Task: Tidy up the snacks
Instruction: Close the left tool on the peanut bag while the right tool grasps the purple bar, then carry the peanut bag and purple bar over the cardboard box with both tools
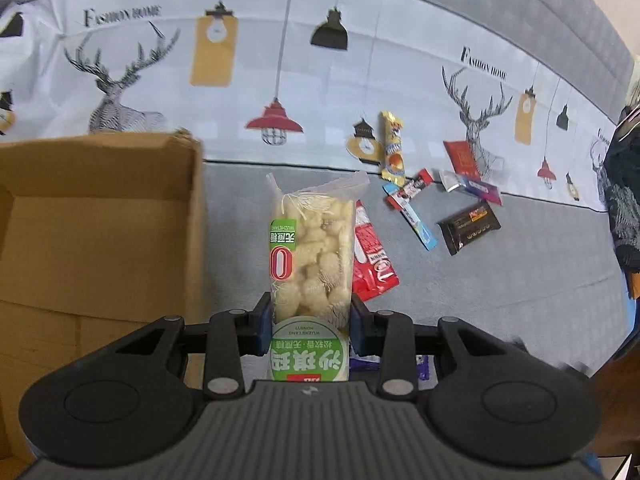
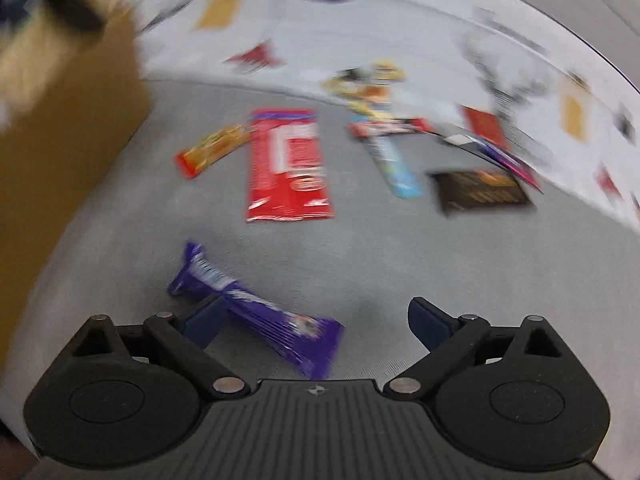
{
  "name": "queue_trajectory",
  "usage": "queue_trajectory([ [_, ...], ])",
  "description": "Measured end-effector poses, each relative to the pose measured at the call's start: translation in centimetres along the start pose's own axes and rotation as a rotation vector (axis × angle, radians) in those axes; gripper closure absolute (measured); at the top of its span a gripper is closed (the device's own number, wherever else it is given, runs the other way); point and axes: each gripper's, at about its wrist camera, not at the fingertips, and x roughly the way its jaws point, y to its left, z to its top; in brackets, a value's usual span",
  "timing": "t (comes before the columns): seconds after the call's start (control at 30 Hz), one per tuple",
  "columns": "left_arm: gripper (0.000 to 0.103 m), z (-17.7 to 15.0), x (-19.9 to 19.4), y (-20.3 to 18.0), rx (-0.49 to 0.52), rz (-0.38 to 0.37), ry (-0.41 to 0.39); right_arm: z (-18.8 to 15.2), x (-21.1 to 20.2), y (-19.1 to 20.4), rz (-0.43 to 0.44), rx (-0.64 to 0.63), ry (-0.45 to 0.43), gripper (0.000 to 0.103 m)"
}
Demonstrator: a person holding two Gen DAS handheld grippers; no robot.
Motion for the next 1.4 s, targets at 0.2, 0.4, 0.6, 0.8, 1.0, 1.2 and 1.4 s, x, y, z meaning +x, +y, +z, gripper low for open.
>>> queue_trajectory([
  [0.2,0.062,-1.0,-3.2,3.1,-0.035,0.0,-0.027,1.0,1.6,2.9,0.098,-0.254,0.009,0.091],
  [0.4,0.062,-3.8,-6.8,6.0,-0.038,0.005,-0.062,0.2,-1.0,3.0,0.033,-0.112,0.003,0.09],
  [0.6,0.062,-8.0,-11.0,9.1,-0.046,0.027,-0.094,0.4,-9.3,3.6,-0.004,0.111,-0.17,0.09],
  [0.8,0.062,-12.6,-14.9,13.0,-0.063,0.059,-0.121,-0.5,-18.9,9.3,0.078,0.145,-0.296,0.09],
  [1.0,0.062,-17.5,-17.9,16.4,-0.071,0.083,-0.149,-1.8,-24.6,16.9,0.212,0.118,-0.297,0.09],
  [1.2,0.062,-21.1,-20.3,18.5,-0.077,0.082,-0.188,-2.6,-27.6,22.7,0.237,0.05,-0.316,0.09],
  [1.4,0.062,-23.0,-21.8,19.4,-0.084,0.059,-0.218,-3.2,-28.8,25.1,0.22,0.027,-0.314,0.09],
])
